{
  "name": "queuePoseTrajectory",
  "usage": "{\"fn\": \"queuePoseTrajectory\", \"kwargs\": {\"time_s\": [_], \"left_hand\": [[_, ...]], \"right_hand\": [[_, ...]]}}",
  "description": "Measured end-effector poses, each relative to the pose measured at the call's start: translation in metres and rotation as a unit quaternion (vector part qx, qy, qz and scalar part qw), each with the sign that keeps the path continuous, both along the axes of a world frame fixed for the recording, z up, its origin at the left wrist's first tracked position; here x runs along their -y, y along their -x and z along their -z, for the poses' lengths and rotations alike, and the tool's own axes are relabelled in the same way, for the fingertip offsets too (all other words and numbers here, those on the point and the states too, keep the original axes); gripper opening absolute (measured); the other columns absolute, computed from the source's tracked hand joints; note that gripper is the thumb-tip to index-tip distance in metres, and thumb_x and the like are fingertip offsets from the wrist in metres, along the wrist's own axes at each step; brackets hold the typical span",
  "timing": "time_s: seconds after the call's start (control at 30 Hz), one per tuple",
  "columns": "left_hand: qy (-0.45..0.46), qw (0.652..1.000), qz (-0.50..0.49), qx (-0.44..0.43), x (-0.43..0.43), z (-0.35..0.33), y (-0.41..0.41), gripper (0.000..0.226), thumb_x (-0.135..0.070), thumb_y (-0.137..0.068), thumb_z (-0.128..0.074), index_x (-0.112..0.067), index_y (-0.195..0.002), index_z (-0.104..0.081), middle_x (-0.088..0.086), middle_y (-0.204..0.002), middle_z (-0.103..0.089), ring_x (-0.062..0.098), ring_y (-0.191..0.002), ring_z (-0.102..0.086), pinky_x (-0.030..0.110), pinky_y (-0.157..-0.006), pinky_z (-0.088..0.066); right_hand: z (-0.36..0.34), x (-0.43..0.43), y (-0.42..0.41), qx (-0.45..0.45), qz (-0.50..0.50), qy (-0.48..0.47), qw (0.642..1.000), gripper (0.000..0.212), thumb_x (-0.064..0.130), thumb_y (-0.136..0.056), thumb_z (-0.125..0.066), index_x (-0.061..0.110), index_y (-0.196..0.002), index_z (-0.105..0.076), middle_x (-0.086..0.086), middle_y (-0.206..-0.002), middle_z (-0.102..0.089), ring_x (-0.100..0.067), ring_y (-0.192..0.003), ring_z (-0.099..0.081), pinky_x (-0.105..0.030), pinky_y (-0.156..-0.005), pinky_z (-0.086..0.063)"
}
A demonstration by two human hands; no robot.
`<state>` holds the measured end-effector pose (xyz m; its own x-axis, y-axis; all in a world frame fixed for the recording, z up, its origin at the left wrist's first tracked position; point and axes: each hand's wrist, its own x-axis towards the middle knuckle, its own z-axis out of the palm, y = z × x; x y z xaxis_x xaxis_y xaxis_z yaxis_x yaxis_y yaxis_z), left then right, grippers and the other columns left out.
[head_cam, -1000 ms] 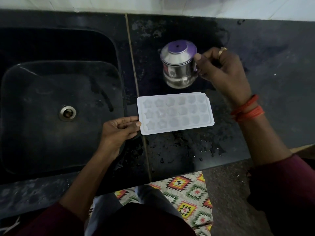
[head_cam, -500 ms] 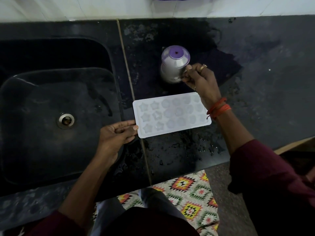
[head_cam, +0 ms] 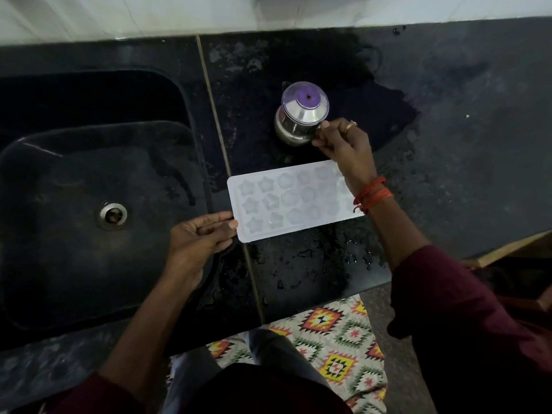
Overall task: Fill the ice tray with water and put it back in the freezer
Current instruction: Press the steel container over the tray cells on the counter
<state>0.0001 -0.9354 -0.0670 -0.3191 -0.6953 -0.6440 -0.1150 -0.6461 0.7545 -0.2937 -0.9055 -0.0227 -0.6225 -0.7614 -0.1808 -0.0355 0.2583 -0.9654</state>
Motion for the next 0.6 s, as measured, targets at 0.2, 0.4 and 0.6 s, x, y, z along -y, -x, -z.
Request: {"fn": "queuePoseTrajectory", "kwargs": {"time_s": [0.2, 0.4, 0.6], "left_hand": [[-0.003, 1.0, -0.005, 0.002, 0.001, 0.001, 0.0, 0.016, -0.013, -0.078, -0.086, -0.017, -0.092, -0.08, 0.003, -0.087, -0.082, 0.008, -0.079, -0.078, 0.014, -0.063, -0.058], [-0.004, 1.0, -0.003, 0.003, 0.0, 0.0, 0.0, 0.017, -0.012, -0.079, -0.084, -0.016, -0.095, -0.079, 0.003, -0.087, -0.082, 0.007, -0.08, -0.077, 0.015, -0.064, -0.058], [-0.005, 1.0, -0.004, 0.003, -0.001, -0.001, 0.0, 0.016, -0.011, -0.08, -0.084, -0.016, -0.094, -0.079, 0.003, -0.086, -0.082, 0.007, -0.079, -0.077, 0.014, -0.063, -0.058]], "right_hand": [[0.001, 0.001, 0.001, -0.039, 0.012, -0.004, 0.999, 0.024, 0.032, -0.098, -0.06, 0.008, -0.096, -0.065, -0.013, -0.093, -0.073, -0.024, -0.096, -0.072, -0.044, -0.095, -0.056], [0.001, 0.01, 0.002, -0.032, 0.052, 0.002, 0.998, 0.016, 0.033, -0.096, -0.063, 0.018, -0.092, -0.067, -0.006, -0.086, -0.074, -0.017, -0.09, -0.072, -0.044, -0.093, -0.057], [0.0, 0.024, 0.0, -0.04, 0.089, -0.002, 0.995, 0.022, 0.035, -0.093, -0.066, 0.014, -0.097, -0.07, -0.007, -0.086, -0.076, -0.016, -0.089, -0.074, -0.045, -0.092, -0.058]]}}
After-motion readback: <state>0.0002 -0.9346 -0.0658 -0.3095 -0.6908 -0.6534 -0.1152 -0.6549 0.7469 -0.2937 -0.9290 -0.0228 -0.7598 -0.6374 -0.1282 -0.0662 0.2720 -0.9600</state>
